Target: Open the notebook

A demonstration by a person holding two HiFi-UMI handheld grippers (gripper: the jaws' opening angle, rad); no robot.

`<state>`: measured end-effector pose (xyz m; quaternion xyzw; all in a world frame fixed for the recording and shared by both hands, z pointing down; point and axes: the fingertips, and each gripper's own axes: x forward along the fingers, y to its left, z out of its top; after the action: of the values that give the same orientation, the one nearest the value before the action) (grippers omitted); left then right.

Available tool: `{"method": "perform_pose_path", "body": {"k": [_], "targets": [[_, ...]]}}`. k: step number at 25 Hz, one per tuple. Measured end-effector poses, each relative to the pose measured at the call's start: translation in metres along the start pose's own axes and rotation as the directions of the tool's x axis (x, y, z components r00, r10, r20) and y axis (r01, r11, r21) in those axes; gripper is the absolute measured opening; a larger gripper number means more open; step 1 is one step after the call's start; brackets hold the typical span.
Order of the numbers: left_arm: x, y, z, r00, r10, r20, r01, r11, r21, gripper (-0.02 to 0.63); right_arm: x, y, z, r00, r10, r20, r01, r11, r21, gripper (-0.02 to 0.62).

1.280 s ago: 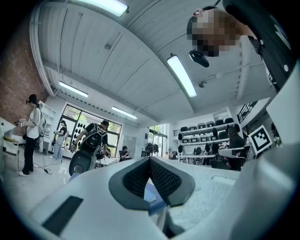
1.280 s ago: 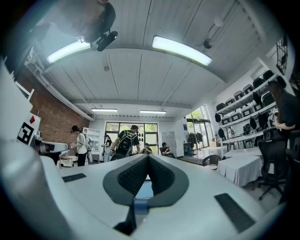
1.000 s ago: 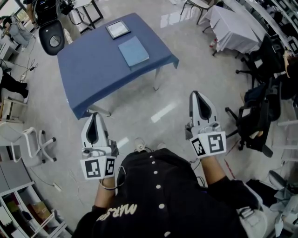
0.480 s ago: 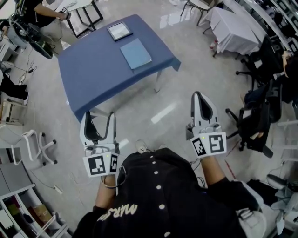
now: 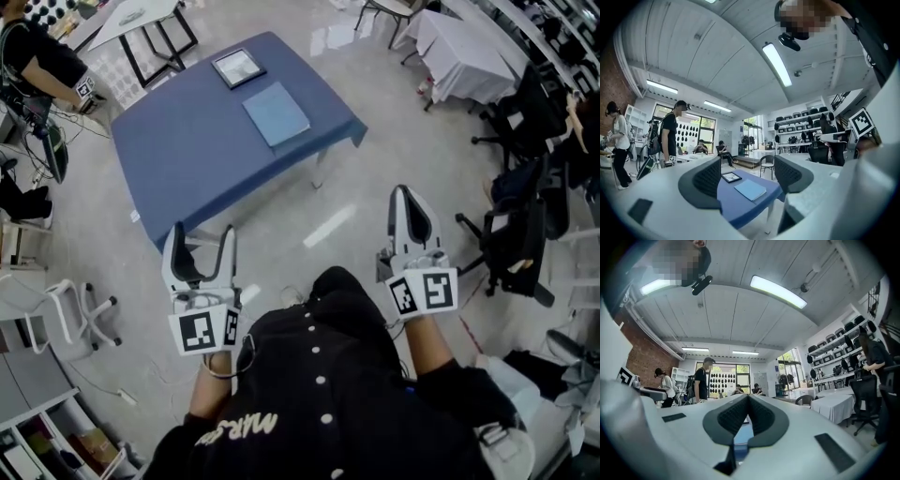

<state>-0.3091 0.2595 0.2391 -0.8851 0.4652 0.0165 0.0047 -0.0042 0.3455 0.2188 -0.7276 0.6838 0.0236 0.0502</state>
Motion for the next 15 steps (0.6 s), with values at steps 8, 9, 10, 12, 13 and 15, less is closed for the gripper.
{"method": "perform_pose_path", "body": {"k": [8, 9, 10, 12, 13, 15], "targets": [[0.050, 0.015, -0.011, 1.000, -0.001, -0.009, 0.001, 1.000, -0.007, 0.342, 0.043, -0.017, -0.014, 1.000, -0.022, -0.008, 0.022, 1.000, 0.002, 0.005], [0.059, 0.015, -0.013, 1.000, -0.001, -0.010, 0.001, 1.000, -0.007, 0.342, 0.051, -0.021, -0.017, 1.000, -0.021, -0.007, 0.021, 1.000, 0.003, 0.005], [0.069, 0.015, -0.014, 1.000, 0.000, -0.009, 0.000, 1.000, -0.006, 0.342, 0.060, -0.027, -0.020, 1.000, -0.019, -0.006, 0.019, 1.000, 0.004, 0.005], [0.090, 0.013, -0.017, 1.000, 0.003, -0.008, -0.003, 1.000, -0.002, 0.342, 0.080, -0.040, -0.025, 1.000, -0.011, -0.006, 0.011, 1.000, 0.007, 0.005], [0.102, 0.011, -0.019, 1.000, 0.007, -0.011, -0.007, 1.000, -0.001, 0.342, 0.091, -0.047, -0.027, 1.000, -0.006, -0.008, 0.006, 1.000, 0.010, 0.005], [0.128, 0.008, -0.022, 1.000, 0.013, -0.016, -0.013, 1.000, 0.000, 0.342, 0.116, -0.062, -0.032, 1.000, 0.005, -0.012, -0.005, 1.000, 0.015, 0.005]]}}
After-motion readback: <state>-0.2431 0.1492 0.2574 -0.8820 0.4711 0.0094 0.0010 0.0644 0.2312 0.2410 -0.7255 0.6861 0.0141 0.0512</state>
